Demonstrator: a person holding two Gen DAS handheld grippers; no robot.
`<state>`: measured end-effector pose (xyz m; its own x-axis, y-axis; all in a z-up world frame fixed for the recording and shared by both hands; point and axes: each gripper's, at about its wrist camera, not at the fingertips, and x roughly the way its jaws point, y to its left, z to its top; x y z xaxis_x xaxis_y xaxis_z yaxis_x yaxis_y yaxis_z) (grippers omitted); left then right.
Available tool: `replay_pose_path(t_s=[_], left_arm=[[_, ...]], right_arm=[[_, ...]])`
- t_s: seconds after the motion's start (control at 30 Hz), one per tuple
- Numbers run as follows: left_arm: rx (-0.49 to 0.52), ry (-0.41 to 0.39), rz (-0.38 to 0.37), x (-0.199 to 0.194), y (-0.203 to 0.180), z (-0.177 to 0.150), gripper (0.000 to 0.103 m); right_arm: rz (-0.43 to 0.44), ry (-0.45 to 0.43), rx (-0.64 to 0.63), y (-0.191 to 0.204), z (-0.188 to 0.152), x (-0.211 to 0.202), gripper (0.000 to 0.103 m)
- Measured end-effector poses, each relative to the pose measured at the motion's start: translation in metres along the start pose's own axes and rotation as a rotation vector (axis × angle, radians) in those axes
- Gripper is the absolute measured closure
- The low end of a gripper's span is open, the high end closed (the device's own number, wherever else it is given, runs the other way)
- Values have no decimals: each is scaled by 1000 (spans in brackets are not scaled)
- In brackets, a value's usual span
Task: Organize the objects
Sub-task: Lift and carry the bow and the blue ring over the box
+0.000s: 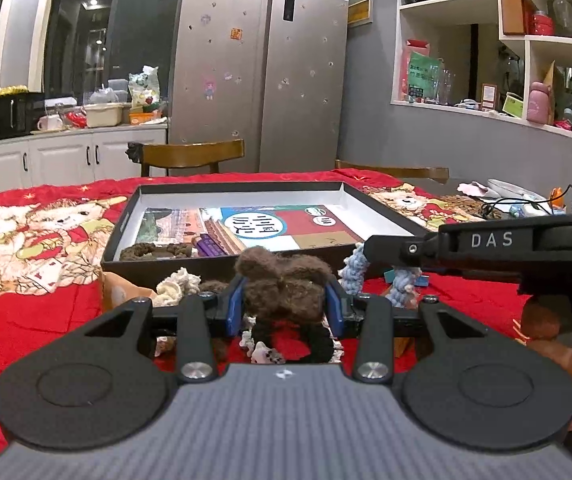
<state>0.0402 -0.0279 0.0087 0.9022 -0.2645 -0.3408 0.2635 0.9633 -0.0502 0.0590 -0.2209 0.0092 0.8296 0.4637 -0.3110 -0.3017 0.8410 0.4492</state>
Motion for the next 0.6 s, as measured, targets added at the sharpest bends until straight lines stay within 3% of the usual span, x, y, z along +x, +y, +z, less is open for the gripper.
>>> replay_pose_path(t_s=[0.27, 0.6], left_arm=[[31, -69, 54, -12, -7, -1, 57], [27, -69, 189, -14, -8, 0, 57]], right_arm=[[16, -8, -1, 4, -3, -6, 89], [5, -22, 38, -1, 7, -10, 89]])
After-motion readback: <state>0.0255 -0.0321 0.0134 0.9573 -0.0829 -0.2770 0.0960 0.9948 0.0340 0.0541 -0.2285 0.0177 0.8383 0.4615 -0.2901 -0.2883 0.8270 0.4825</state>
